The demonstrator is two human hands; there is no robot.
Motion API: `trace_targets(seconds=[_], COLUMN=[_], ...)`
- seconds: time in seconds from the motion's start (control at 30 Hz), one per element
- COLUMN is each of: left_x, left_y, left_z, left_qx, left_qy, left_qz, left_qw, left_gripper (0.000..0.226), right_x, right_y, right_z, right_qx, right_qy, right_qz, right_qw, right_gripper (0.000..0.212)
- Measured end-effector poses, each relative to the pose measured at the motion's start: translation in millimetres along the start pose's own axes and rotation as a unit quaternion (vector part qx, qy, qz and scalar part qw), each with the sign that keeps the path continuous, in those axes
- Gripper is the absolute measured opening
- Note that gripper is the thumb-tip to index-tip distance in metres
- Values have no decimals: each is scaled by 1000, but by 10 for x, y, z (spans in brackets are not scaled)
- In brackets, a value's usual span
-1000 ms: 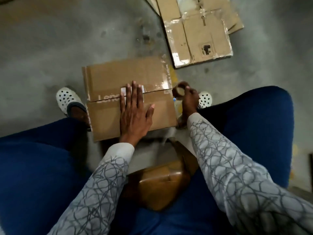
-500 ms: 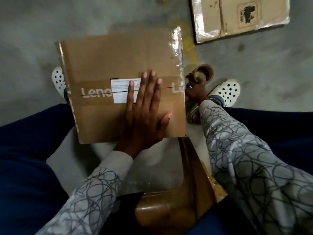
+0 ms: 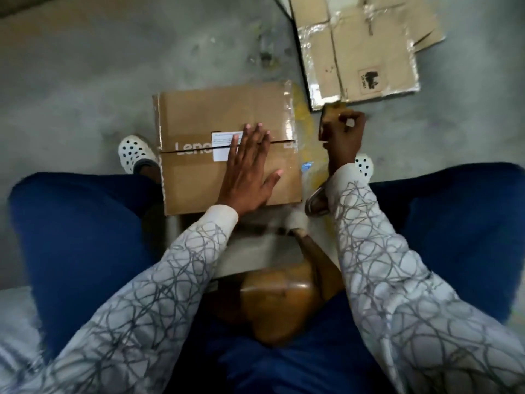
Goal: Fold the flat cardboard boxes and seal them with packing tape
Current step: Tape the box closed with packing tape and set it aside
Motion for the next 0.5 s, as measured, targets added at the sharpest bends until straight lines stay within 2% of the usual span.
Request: trace_targets(seconds=[0.1, 0.17, 0.23, 0.3, 0.37, 0.43, 0.5], left_x=[-17, -24, -84, -181, -384, -564, -601], left_y=[105, 143, 183, 352, 555, 793, 975], left_z=[208, 392, 572, 695, 786, 938, 1078], left_qx=[-26, -48, -72, -94, -62, -16, -5], left_qy=[31, 41, 54, 100, 190, 273, 276], left_qz=[-82, -81, 5, 151, 302, 432, 562], left_qw=[996, 995, 996, 979, 932, 859, 779], left_gripper=[76, 74, 69, 56, 45, 49, 54], right_x=[-739, -1053, -1221, -1280, -1320, -1367, -1395], right_y=[8, -60, -176, -293, -374, -398, -401], right_z=[619, 1055, 1514, 1880, 2114, 2253, 2330], right_qx=[-35, -84, -149, -210, -250, -267, -278], right_qy=[104, 164, 227, 282, 315, 332, 330], right_qz=[0, 18, 90, 181, 243, 267, 265], right_qw=[994, 983, 958, 919, 883, 864, 862], right_gripper=[48, 53, 56, 57, 56, 56, 56])
Point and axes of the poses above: each hand's wrist, its own z-axis away from the middle knuckle, its own y-axis out of the back of the hand, x = y × z, the point moved 8 cm from there along -z, towards the middle knuckle, and after that the axes turned 2 degrees about -z, right-handed, at the moved point
